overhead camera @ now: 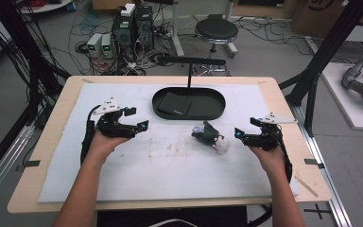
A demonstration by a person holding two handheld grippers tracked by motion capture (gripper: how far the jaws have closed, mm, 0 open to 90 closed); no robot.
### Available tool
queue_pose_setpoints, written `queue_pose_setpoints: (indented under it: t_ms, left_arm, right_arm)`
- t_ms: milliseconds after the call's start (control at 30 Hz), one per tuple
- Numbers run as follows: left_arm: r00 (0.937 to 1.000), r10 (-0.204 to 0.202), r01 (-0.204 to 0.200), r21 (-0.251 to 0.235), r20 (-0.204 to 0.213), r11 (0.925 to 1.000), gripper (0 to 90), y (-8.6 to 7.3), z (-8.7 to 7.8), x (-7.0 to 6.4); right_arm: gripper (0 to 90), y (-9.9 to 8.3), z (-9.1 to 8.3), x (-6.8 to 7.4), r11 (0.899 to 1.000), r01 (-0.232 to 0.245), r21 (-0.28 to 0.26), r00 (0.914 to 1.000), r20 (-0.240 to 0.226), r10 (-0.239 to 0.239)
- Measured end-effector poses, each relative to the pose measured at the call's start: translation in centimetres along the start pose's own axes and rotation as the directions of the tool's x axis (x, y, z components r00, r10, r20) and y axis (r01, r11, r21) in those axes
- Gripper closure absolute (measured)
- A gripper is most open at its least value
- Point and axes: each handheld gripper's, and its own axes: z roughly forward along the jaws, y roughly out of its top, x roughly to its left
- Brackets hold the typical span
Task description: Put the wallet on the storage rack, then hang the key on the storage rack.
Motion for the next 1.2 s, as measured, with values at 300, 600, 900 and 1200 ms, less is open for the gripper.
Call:
queue_pose_setpoints:
  t_ms: [300, 600, 900, 1200]
  left_arm:
    - [0.9996, 0.009, -0.009, 0.013, -0.025, 0.9999, 17.0, -0.1, -0.7, 0.2]
    - [0.9989, 0.010, -0.009, 0.024, -0.046, 0.9997, 17.1, -0.2, -1.3, 0.6]
    - [0.9973, 0.016, -0.013, 0.043, -0.072, 0.9990, 17.1, -0.6, -2.0, 0.4]
    - [0.9967, 0.001, 0.003, 0.045, -0.081, 0.9990, 17.0, -1.2, -3.2, 0.7]
  right_arm:
    - [16.5, 0.0, 0.4, 0.2, 1.000, 0.013, 0.016, 0.9999, -0.009, -0.013]
    - [16.5, 0.2, 0.4, 0.6, 1.000, 0.022, 0.012, 0.9996, -0.019, -0.022]
    - [16.5, 1.3, 1.4, 1.6, 0.998, 0.059, 0.009, 0.9968, -0.054, -0.058]
    - [16.4, 1.8, 4.1, 3.6, 0.989, 0.126, 0.078, 0.9871, -0.110, -0.117]
